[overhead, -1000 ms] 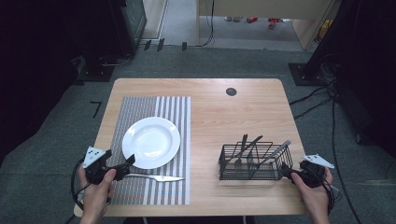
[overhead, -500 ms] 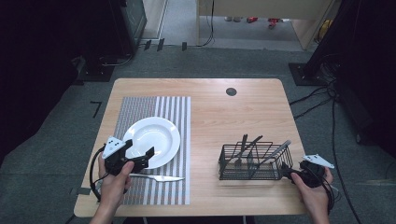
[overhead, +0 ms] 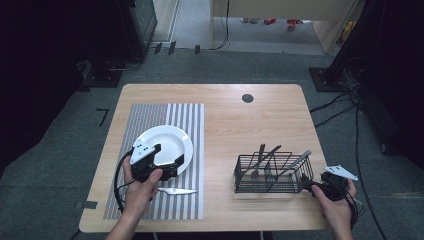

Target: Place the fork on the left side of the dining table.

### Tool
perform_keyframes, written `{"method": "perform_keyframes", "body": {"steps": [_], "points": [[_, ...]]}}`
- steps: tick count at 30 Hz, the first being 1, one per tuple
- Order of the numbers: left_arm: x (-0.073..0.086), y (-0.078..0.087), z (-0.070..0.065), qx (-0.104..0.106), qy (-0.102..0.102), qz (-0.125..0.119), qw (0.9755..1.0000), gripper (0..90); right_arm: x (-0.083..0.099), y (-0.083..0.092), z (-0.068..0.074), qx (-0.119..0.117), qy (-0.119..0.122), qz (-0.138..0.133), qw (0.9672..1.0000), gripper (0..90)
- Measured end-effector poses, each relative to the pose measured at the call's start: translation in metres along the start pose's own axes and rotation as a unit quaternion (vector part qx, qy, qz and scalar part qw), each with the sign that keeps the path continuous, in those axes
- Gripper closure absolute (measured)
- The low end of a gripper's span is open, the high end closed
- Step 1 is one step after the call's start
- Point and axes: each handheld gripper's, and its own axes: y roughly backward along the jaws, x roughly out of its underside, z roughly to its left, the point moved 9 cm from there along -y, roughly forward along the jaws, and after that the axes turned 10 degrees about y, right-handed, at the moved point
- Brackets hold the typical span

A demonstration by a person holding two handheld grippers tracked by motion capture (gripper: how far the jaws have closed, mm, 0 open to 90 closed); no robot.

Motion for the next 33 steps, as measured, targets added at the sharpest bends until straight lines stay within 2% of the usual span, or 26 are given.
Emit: {"method": "perform_keyframes", "body": {"steps": [15, 19, 33], "points": [[-0.012, -0.023, -0.049, 0.041, -0.031, 0.004, 0.9987, 7.8, 0.0, 0.0, 0.0, 0.0, 0.0, 0.0, 1.0, 6.6], [-0.013, -0.029, -0.063, 0.051, -0.044, 0.011, 0.9977, 7.8, 0.0, 0.0, 0.0, 0.0, 0.0, 0.0, 1.0, 6.6], [-0.014, -0.048, -0.105, 0.088, -0.059, 0.019, 0.9942, 7.8, 0.0, 0.0, 0.0, 0.0, 0.0, 0.0, 1.0, 6.6]]}}
